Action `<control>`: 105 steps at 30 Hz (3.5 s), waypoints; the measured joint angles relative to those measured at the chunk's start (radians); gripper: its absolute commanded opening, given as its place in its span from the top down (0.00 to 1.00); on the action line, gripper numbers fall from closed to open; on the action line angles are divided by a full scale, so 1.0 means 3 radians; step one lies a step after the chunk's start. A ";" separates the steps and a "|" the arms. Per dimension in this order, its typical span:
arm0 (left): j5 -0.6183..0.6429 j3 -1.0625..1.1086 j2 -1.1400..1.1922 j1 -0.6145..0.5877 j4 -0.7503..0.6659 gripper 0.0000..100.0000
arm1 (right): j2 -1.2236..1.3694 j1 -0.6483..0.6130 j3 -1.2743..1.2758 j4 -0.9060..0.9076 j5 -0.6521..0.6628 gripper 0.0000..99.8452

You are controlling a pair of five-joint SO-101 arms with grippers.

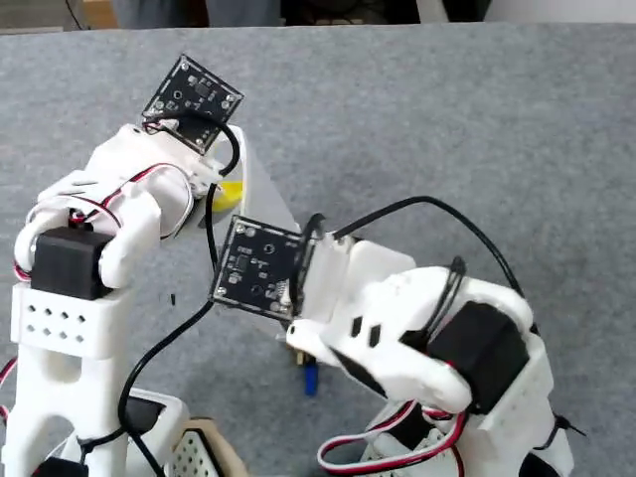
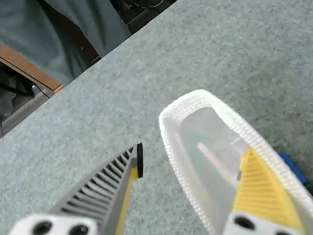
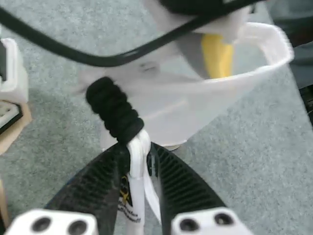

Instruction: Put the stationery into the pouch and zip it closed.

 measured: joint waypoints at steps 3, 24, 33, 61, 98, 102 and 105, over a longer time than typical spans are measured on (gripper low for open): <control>0.0000 0.0097 -0.0005 0.0000 -0.0061 0.77 | 0.0000 -0.0026 0.0066 0.0000 -0.0015 0.99; 0.0000 -0.0066 -0.0010 -0.0517 0.0793 0.97 | 0.0000 0.0015 0.0066 -0.0061 -0.0020 0.99; 0.0000 -0.0102 -0.0041 -0.0675 0.1437 0.86 | 0.0000 0.0245 0.0066 -0.0143 -0.0015 0.99; -0.0936 0.0414 -0.0322 -0.0670 0.0440 0.79 | -0.0102 0.0271 0.0066 -0.0113 -0.0015 0.99; -0.0327 -0.0199 -0.0327 -0.0665 0.1550 0.97 | -0.0189 0.0297 0.0082 -0.0194 -0.0235 0.99; 0.0107 -0.0210 -0.0327 -0.0665 0.1550 0.97 | -0.0189 0.0297 0.0082 -0.0194 -0.0256 0.99; 0.0440 -0.0210 -0.0327 -0.0665 0.1550 0.97 | -0.0189 0.0302 0.0082 -0.0194 -0.0266 0.99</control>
